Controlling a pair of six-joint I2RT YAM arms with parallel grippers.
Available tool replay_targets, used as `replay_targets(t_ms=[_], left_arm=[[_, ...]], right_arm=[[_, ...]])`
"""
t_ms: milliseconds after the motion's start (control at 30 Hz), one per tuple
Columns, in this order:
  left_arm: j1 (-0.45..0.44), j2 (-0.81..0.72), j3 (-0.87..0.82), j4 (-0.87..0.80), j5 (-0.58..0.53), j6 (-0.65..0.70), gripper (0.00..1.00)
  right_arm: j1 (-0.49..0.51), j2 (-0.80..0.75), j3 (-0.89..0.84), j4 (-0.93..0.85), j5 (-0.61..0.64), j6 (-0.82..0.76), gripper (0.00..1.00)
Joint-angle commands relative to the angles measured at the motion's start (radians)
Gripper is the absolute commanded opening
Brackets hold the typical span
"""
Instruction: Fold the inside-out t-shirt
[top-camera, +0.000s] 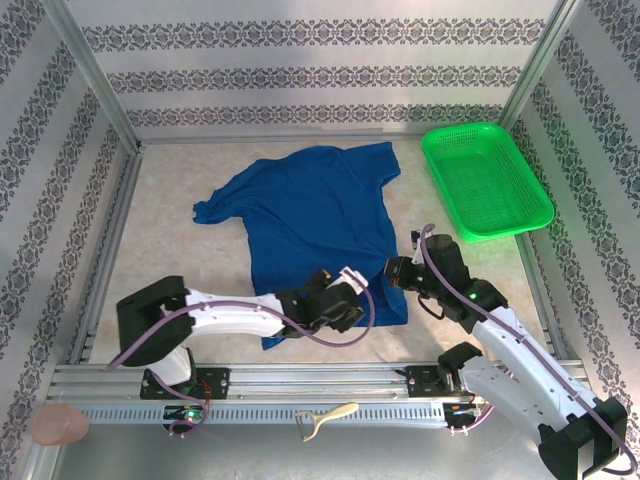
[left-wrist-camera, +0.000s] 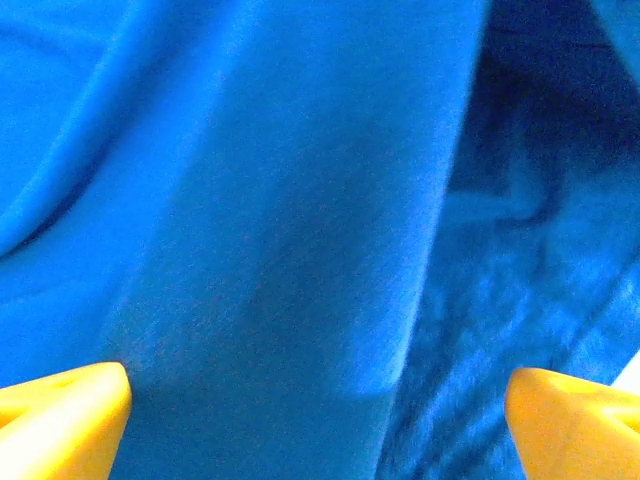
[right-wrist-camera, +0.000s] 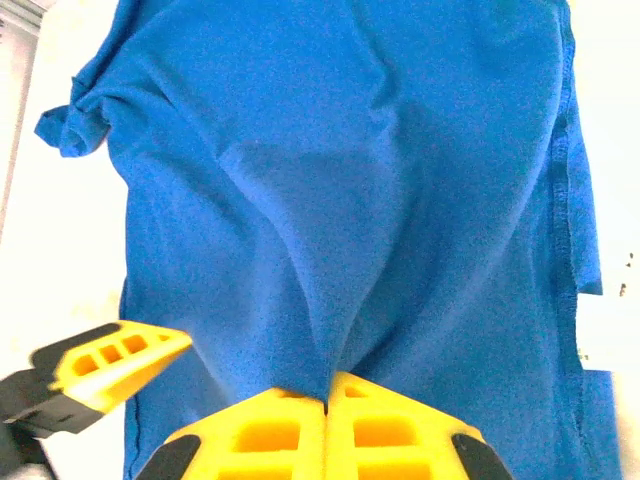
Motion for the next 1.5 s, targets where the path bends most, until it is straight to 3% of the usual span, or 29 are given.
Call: replay_targets(t_ms=[0,133,233,333,400,467,500,533,600,667,800,933,1000,1133,1300,1467], left_arm=[[-0.006,0.062,0.064,0.059,-0.170,0.060,0.98],[-0.002,0.139,0.145,-0.019,-0.387,0.022,0.97],[0.017,0.159,0.174,-0.072,-0.423,0.004,0.82],[0.032,0.125,0.157,-0.073,-0.390,0.027,0.40],[0.042,0.069,0.154,-0.099,-0.353,0.047,0.01],[0.063,0.001,0.183,-0.179,-0.253,0.035,0.00],[0.074,-0.037,0.208,-0.231,-0.199,0.020,0.00],[0.084,-0.064,0.232,-0.268,-0.144,0.018,0.00],[0.106,-0.100,0.304,-0.382,-0.049,-0.001,0.00],[0.122,-0.115,0.364,-0.464,0.019,0.002,0.00],[0.142,-0.113,0.450,-0.560,0.092,0.024,0.00],[0.146,-0.094,0.508,-0.627,0.107,0.049,0.00],[0.146,-0.096,0.519,-0.643,0.113,0.053,0.00],[0.146,-0.105,0.529,-0.659,0.123,0.053,0.00],[0.146,-0.118,0.522,-0.679,0.130,0.041,0.00],[0.146,-0.126,0.529,-0.686,0.151,0.023,0.00]], right_arm=[[-0.005,-0.024,0.036,-0.033,-0.015,-0.023,0.00],[-0.005,-0.048,0.030,-0.050,-0.012,-0.021,0.00],[-0.006,-0.064,0.021,-0.060,-0.011,-0.020,0.00],[-0.011,-0.078,0.008,-0.066,-0.011,-0.018,0.00],[-0.016,-0.085,0.000,-0.065,-0.018,-0.013,0.00],[-0.022,-0.095,-0.006,-0.057,-0.031,-0.023,0.05],[-0.023,-0.109,-0.010,-0.057,-0.034,-0.023,0.23],[-0.024,-0.128,-0.015,-0.052,-0.043,-0.022,0.34],[-0.023,-0.183,-0.035,-0.043,-0.078,-0.007,0.42],[-0.018,-0.243,-0.066,-0.039,-0.125,0.025,0.39],[0.086,-0.401,-0.206,0.072,-0.152,0.188,0.20],[0.307,-0.543,-0.347,0.191,0.035,0.287,0.02],[0.427,-0.544,-0.378,0.236,0.164,0.292,0.00],[0.559,-0.364,-0.382,0.407,0.292,0.251,0.00],[0.613,-0.011,-0.261,0.617,0.325,0.140,0.00],[0.649,0.232,-0.170,0.785,0.433,0.080,0.00]])
